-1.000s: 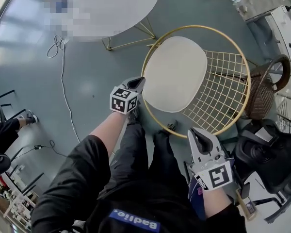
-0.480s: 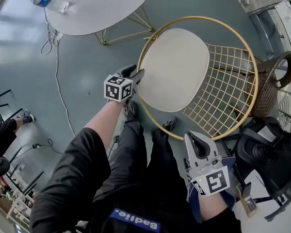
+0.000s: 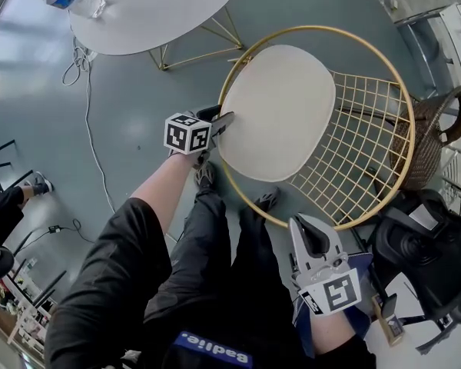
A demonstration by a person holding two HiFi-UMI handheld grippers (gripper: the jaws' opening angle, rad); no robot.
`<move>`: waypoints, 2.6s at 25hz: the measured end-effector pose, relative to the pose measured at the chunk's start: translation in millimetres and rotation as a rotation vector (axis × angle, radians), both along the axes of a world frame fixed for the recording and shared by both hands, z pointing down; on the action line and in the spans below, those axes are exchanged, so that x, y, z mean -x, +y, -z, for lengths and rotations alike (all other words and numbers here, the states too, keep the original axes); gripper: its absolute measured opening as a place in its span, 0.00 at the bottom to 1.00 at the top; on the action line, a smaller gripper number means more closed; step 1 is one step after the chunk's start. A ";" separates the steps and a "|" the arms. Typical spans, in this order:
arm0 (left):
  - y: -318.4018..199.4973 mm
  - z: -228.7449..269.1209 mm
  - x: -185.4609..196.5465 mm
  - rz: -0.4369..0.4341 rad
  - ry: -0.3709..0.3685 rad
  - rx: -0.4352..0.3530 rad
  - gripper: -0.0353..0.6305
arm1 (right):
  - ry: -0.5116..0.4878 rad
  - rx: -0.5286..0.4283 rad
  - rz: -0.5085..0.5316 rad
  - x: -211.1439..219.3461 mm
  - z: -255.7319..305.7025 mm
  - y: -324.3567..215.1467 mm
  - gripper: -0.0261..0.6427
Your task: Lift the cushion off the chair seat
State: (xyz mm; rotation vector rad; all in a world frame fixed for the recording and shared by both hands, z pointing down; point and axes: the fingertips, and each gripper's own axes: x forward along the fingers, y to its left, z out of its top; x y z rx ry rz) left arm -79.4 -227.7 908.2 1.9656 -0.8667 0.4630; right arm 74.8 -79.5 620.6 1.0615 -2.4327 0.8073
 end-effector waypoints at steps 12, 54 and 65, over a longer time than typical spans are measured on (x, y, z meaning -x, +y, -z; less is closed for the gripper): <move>13.6 28.5 -7.2 0.026 0.019 0.052 0.17 | -0.025 -0.007 -0.043 3.6 39.5 1.5 0.08; 117.5 502.8 -66.7 -0.053 0.238 -0.316 0.10 | -0.063 -0.231 -0.141 -10.2 225.2 7.9 0.08; 128.4 539.5 -64.3 -0.009 0.298 -0.433 0.10 | -0.085 -0.299 -0.198 -9.2 246.7 -3.8 0.08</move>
